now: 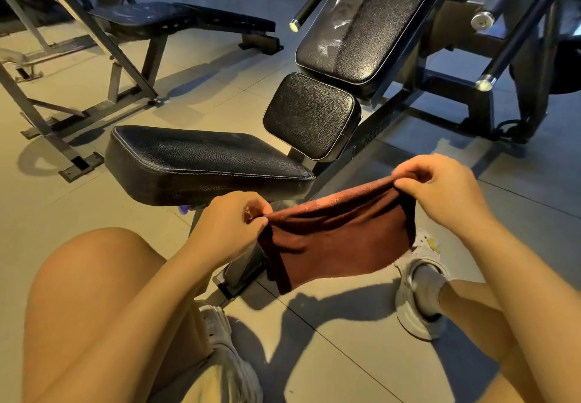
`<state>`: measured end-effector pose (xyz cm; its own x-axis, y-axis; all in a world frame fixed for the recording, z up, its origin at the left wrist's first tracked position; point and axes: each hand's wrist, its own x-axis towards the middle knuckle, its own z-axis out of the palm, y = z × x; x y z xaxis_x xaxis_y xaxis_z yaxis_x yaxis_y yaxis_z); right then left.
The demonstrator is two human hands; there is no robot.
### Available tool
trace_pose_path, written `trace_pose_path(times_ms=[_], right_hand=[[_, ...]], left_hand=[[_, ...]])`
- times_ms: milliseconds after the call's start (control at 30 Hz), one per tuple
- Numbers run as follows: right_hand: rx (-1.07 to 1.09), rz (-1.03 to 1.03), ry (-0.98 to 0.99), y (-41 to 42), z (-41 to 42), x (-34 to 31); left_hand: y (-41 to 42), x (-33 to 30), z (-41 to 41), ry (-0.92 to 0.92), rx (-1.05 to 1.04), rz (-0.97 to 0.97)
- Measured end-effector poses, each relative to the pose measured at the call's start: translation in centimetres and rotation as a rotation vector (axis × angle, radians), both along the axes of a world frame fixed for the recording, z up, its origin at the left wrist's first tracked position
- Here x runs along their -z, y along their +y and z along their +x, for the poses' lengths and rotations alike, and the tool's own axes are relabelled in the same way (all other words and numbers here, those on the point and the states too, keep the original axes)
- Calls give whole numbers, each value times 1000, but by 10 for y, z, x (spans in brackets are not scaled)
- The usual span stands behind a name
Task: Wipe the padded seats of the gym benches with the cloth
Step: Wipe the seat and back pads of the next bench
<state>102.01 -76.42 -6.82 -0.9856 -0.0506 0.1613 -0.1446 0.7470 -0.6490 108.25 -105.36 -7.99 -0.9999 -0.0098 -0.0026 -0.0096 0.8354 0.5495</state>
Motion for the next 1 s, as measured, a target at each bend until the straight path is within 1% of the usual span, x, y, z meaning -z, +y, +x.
trace_pose_path(times_ms=[33, 67, 100, 167, 233, 300, 367, 467, 567, 600, 633, 667, 700, 733, 767, 800, 833, 867, 900, 933, 967, 1000], right_hand=[[-15, 130, 39, -2, 0, 0], [-46, 166, 48, -5, 0, 0], [-90, 141, 34, -8, 0, 1], [-179, 34, -24, -17, 0, 1], [-219, -68, -46, -26, 2, -3], [-246, -118, -19, -35, 4, -10], [-301, -164, -13, -45, 5, -19], [-390, -258, -50, -61, 6, -36], [-377, -356, -72, -85, 5, -52], [-348, -334, -58, -93, 0, -53], [-313, -266, -64, -99, -6, -54], [-294, -141, -107, -104, -13, -52], [-281, 66, -178, -108, -19, -49], [-289, 286, -217, -112, -21, -47], [-318, 462, -193, -119, -22, -46], [-372, 467, -98, -129, -21, -45], [-451, 342, 6, -146, -19, -47], [-553, 166, 97, -167, -16, -51], [-681, 63, 127, -192, -16, -53], [-804, 26, 102, -218, -15, -52], [-890, 14, 23, -242, -13, -48], [-930, 2, -55, -261, -12, -44]], left_hand=[[-2, -1, 4, 3, 6, 49], [-4, -2, 8, 8, 3, 89], [-6, -4, 13, 29, -4, 126], [-15, -7, 24, 117, 6, 121], [-26, -11, 36, 234, 47, 6], [-41, -19, 49, 304, 47, -74], [-55, -27, 62, 387, 2, -97], [-74, -56, 72, 590, -112, -66], [-91, -100, 43, 742, -218, -125], [-94, -113, 25, 740, -235, -159], [-98, -122, 4, 688, -223, -208], [-100, -127, -18, 598, -179, -267], [-101, -127, -37, 480, -122, -304], [-103, -123, -51, 350, -76, -287], [-106, -116, -59, 255, -65, -230], [-110, -109, -62, 226, -100, -175], [-116, -103, -62, 264, -163, -133], [-122, -98, -58, 333, -237, -92], [-130, -92, -54, 399, -312, -58], [-137, -88, -48, 449, -377, -24], [-143, -84, -41, 489, -430, 6], [-147, -79, -34, 516, -468, 35]])
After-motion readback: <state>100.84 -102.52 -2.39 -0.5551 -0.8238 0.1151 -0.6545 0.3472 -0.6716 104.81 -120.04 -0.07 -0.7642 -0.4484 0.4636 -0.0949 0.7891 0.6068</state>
